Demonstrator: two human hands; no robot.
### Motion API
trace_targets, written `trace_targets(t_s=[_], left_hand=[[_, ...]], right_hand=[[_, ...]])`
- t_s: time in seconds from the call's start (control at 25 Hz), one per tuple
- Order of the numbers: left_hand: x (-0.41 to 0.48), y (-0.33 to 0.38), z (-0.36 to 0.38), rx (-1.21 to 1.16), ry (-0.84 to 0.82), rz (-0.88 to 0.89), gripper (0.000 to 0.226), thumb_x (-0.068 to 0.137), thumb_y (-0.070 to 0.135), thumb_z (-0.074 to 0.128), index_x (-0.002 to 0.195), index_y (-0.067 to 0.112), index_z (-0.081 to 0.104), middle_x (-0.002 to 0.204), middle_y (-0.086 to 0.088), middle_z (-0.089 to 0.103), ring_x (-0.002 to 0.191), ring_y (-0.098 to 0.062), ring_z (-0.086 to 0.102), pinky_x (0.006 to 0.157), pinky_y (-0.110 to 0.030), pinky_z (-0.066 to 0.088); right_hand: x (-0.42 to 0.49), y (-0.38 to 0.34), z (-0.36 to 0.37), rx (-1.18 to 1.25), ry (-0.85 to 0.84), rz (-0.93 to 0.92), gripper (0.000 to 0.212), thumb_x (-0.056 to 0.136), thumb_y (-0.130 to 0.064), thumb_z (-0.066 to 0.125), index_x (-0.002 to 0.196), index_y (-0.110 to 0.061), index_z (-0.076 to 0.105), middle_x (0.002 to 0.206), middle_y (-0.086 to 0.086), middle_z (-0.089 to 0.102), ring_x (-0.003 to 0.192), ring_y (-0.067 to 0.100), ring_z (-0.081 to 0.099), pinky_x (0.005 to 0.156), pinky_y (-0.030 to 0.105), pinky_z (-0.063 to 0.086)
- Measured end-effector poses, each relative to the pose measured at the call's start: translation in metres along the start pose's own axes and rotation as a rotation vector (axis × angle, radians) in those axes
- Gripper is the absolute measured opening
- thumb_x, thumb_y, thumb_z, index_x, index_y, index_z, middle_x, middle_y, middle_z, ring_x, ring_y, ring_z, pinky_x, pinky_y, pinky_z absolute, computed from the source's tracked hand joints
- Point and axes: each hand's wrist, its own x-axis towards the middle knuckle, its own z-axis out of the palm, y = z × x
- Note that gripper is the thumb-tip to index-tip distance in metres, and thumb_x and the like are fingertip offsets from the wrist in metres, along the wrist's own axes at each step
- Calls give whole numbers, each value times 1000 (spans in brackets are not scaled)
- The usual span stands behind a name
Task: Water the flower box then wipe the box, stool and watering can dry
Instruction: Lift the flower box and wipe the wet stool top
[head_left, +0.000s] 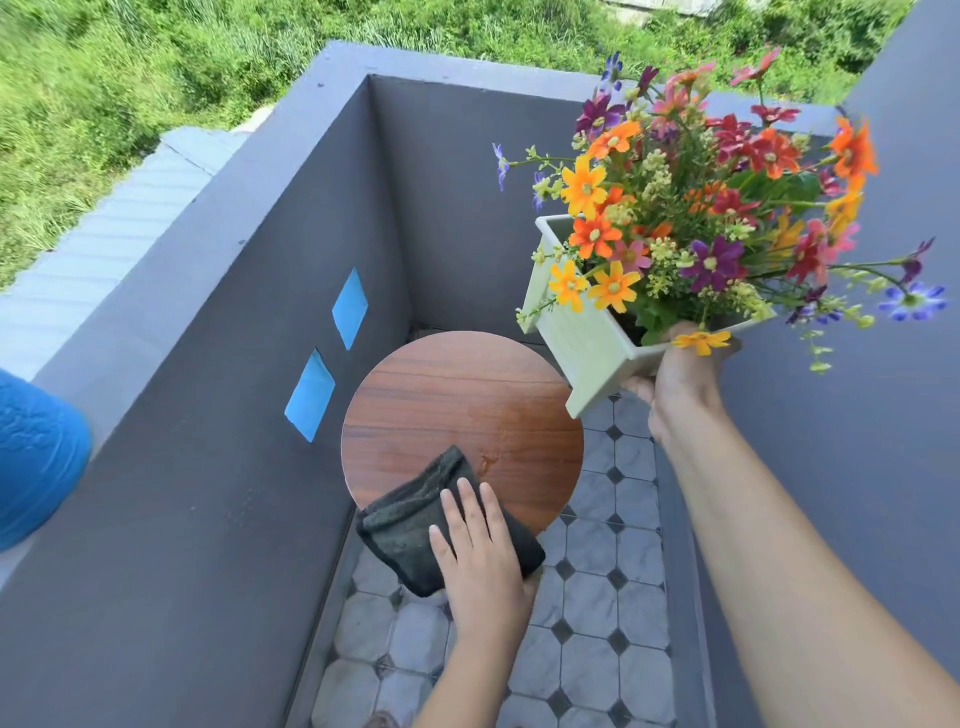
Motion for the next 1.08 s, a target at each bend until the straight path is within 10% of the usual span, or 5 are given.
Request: trace_targets(t_s=[0.24, 0.36, 0.56, 0.72, 1.08], left_hand=[[-19, 9, -1, -133, -141, 134, 73, 71, -1, 44, 140, -4, 21, 144, -24, 41, 135, -40, 21, 104, -54, 30], [-12, 26, -30, -460, -223, 83, 88, 80, -5, 49, 148, 7, -6, 159, -11, 4, 145, -28, -10, 119, -42, 10], [4, 48, -85, -1265, -441, -116, 31, 94, 23, 48, 120, 38, 56, 128, 10, 56, 120, -18, 48, 101, -34, 38], [32, 41, -103, -1730, -565, -352, 16, 91, 4, 50, 96, 10, 64, 98, -13, 67, 93, -29, 64, 79, -36, 51], [48, -72, -86, -820, -246, -248, 68, 64, 6, 64, 123, 31, 42, 119, -5, 51, 105, -27, 54, 85, -42, 50]], right_hand=[[11, -1, -4, 46, 5, -22, 55, 60, -35, 43, 107, -28, 15, 143, 7, 37, 90, 25, 62, 43, 23, 53], [13, 0, -6, 66, 15, -32, 58, 59, -35, 44, 107, -29, 12, 120, 0, 29, 86, 24, 61, 45, 25, 54], [8, -2, -11, 90, 55, -13, 55, 60, -34, 44, 107, -28, 16, 132, 6, 44, 99, 29, 64, 46, 24, 54], [4, -8, -14, 109, 57, -26, 53, 60, -34, 42, 107, -28, 20, 132, 7, 45, 93, 26, 62, 43, 22, 52], [-7, -12, -26, 82, 59, 7, 58, 62, -34, 42, 116, -25, 24, 150, 11, 37, 106, 33, 63, 38, 20, 50]])
